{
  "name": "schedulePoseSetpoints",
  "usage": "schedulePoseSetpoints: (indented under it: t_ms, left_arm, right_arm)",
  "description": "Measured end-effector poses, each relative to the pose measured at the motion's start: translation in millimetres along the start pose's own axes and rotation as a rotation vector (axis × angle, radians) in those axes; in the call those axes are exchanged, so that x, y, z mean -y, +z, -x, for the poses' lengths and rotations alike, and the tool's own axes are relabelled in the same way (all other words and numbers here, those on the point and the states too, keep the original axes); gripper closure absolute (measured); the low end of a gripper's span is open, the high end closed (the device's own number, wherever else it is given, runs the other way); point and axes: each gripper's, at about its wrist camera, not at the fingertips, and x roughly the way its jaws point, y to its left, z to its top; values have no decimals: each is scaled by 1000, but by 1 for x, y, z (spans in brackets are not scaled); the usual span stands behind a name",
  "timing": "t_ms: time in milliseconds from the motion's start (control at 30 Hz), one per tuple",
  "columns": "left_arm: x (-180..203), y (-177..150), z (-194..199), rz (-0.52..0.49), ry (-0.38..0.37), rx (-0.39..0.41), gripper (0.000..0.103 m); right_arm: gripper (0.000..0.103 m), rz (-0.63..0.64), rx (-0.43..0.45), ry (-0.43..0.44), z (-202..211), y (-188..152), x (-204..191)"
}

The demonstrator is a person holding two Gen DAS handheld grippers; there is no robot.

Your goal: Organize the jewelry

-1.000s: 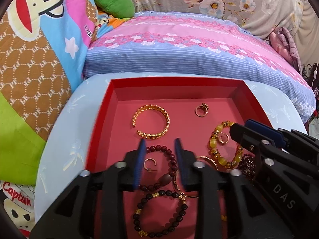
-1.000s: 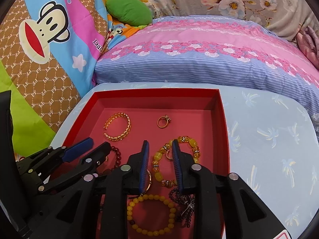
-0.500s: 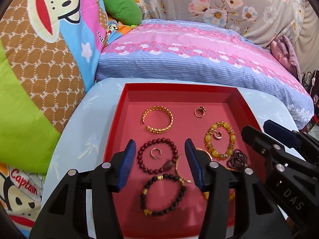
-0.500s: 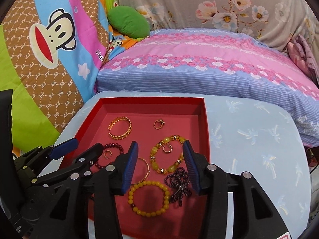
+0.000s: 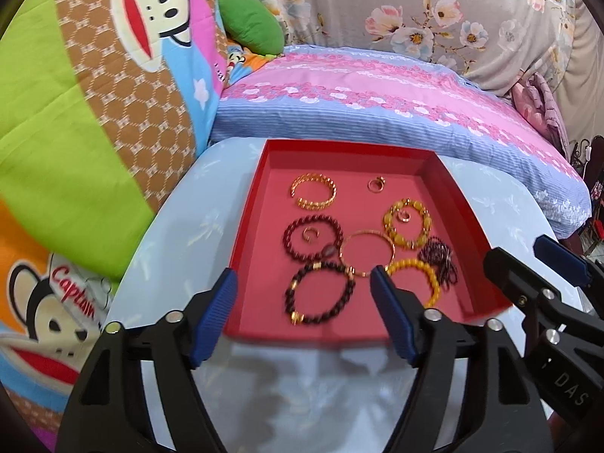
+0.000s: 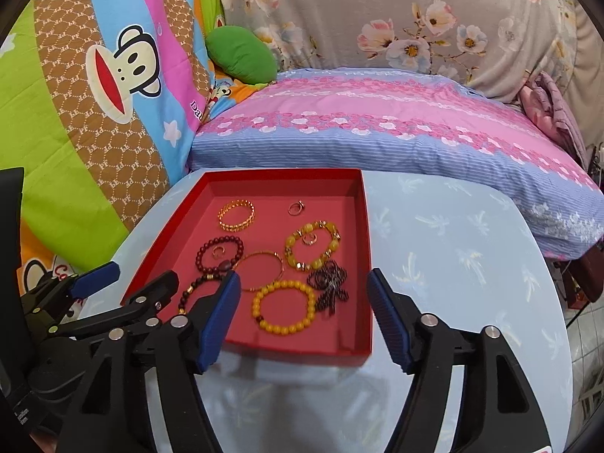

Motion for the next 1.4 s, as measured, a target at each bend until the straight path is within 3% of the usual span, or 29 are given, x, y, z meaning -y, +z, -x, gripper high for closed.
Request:
schedulePoseSetpoints:
  t_ms: [333, 733, 1100, 1400]
  left_arm:
    - [-1, -38, 28, -12, 69, 39, 17]
    - [1, -82, 25, -43, 139, 51, 12]
    - [2, -91, 4, -14, 161, 45, 12]
    - [-1, -88, 0, 4, 189, 38, 12]
  right_arm:
    - [20, -4, 7, -32, 24, -37, 2]
    - [19, 1, 7, -89, 19, -80, 3]
    - [19, 23, 49, -142, 2, -91, 3]
    - [19, 37, 29, -164, -4, -91, 0]
